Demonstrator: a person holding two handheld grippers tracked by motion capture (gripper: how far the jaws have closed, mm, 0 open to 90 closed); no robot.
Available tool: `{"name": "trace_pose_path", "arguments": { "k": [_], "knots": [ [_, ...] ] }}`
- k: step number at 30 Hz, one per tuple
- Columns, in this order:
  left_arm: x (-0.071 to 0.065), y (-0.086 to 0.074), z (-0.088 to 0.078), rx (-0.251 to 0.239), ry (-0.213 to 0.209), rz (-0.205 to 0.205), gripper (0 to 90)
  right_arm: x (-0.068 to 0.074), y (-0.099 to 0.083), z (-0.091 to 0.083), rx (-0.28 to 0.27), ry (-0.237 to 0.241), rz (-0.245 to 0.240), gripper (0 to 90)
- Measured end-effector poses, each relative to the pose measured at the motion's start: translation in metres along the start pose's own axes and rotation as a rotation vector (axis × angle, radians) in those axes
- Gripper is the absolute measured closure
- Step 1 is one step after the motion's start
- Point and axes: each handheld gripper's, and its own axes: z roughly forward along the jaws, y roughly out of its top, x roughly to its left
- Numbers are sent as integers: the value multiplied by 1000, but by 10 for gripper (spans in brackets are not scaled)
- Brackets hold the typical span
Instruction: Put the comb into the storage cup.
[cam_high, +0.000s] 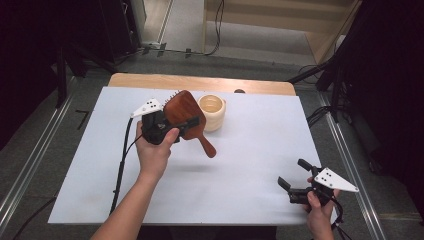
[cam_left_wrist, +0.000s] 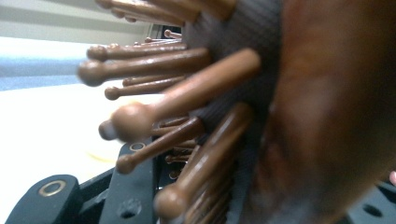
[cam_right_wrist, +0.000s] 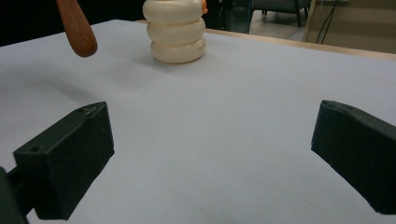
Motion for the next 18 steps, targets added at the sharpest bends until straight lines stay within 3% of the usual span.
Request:
{"name": "trace_pose_path", "arguments": {
  "k": [18],
  "knots": [
    [12, 20, 2, -20, 6, -6, 556, -1, -4, 4, 7, -9, -2, 0]
  ]
}}
